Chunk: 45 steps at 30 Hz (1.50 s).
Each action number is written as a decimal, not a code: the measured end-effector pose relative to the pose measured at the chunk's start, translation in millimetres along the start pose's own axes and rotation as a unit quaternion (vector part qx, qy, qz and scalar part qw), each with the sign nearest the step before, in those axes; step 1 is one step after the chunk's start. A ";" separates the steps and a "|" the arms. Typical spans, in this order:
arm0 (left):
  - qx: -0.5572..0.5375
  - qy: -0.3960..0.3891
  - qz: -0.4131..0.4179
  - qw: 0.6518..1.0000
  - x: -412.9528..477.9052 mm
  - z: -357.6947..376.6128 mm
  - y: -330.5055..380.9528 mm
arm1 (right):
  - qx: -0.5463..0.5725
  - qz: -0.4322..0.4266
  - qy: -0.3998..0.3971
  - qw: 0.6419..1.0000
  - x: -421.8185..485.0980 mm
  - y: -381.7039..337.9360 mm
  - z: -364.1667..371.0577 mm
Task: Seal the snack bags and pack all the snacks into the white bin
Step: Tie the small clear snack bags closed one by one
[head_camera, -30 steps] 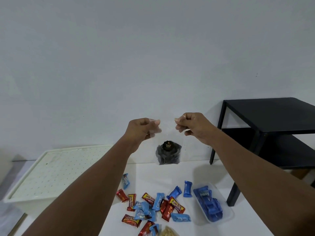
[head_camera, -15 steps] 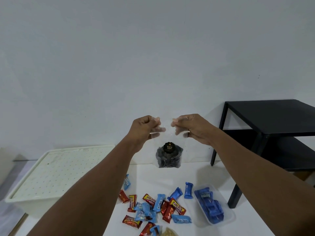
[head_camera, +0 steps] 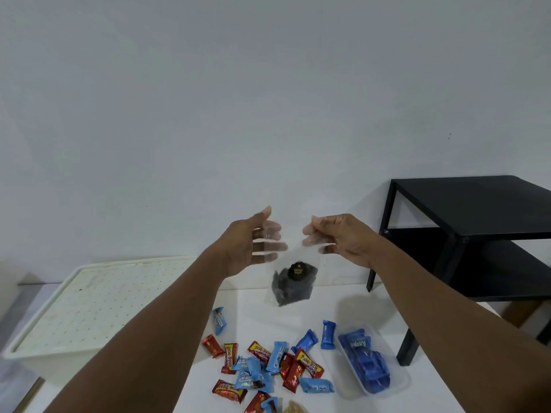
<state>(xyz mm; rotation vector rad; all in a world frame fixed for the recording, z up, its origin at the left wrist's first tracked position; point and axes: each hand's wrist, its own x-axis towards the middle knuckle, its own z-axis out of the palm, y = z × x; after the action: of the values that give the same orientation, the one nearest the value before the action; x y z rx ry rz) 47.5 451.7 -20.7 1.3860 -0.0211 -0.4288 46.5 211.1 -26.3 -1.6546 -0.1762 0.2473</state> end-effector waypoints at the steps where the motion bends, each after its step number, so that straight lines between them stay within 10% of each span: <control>1: 0.001 -0.023 -0.039 0.999 -2.8 -1.5 3.6 | -0.025 -0.001 -0.003 1.000 -0.9 -0.9 0.2; 20: -0.064 -0.079 -0.043 0.994 8.0 13.1 -26.2 | -0.014 -0.099 0.167 0.981 14.6 17.7 28.5; 45: -0.146 -0.047 -0.036 0.988 11.9 9.8 -47.5 | 0.187 -0.049 0.119 0.974 24.9 25.7 53.0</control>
<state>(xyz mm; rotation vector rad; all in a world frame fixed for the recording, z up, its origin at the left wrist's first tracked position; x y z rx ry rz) 42.6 433.1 -66.8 1.0800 0.0149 -0.5351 55.6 265.9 -57.8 -1.2839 -0.0268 0.0033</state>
